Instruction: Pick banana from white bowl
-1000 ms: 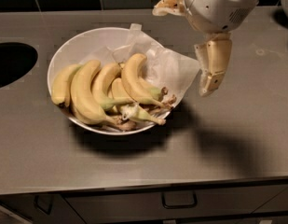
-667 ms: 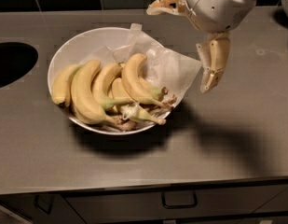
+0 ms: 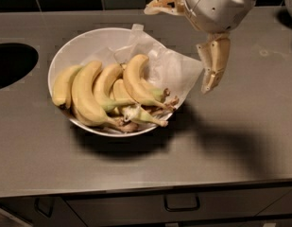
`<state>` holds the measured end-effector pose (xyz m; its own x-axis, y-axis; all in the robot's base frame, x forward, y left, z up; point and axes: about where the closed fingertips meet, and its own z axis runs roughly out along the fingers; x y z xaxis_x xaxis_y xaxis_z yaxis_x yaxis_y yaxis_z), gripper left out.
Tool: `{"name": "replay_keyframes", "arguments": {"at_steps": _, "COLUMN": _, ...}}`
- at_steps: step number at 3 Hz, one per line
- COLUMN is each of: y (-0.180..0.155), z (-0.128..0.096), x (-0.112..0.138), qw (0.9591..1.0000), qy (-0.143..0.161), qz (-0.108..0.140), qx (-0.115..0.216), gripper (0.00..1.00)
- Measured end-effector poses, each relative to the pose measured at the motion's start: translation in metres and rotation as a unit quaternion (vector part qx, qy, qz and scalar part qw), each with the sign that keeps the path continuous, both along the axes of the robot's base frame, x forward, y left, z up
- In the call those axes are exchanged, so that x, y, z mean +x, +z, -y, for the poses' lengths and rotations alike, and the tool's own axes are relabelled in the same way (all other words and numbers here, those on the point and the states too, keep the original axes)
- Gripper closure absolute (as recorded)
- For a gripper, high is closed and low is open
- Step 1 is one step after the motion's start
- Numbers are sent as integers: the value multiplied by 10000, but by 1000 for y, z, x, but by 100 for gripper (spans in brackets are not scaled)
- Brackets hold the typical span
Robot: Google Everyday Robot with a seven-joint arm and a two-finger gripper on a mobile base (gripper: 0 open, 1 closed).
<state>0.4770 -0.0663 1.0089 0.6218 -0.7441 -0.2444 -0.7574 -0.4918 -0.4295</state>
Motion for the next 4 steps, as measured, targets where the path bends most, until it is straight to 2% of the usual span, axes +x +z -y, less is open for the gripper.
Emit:
{"name": "replay_keyframes", "arguments": {"at_steps": 1, "y": 4, "z": -12, "x": 7, "qw": 9989, "qy": 375, "qz": 73, "qx": -266, "gripper": 0}}
{"name": "replay_keyframes", "arguments": {"at_steps": 2, "y": 5, "z": -24, "x": 21, "qw": 9960, "qy": 764, "qz": 177, "qx": -424, "gripper": 0}}
{"name": "replay_keyframes", "arguments": {"at_steps": 3, "y": 2, "z": -33, "x": 32, "qw": 9931, "qy": 1027, "qz": 310, "qx": -475, "gripper": 0}}
{"name": "replay_keyframes", "arguments": {"at_steps": 4, "y": -11, "z": -36, "x": 42, "qw": 9920, "qy": 1163, "qz": 374, "qx": -315, "gripper": 0}}
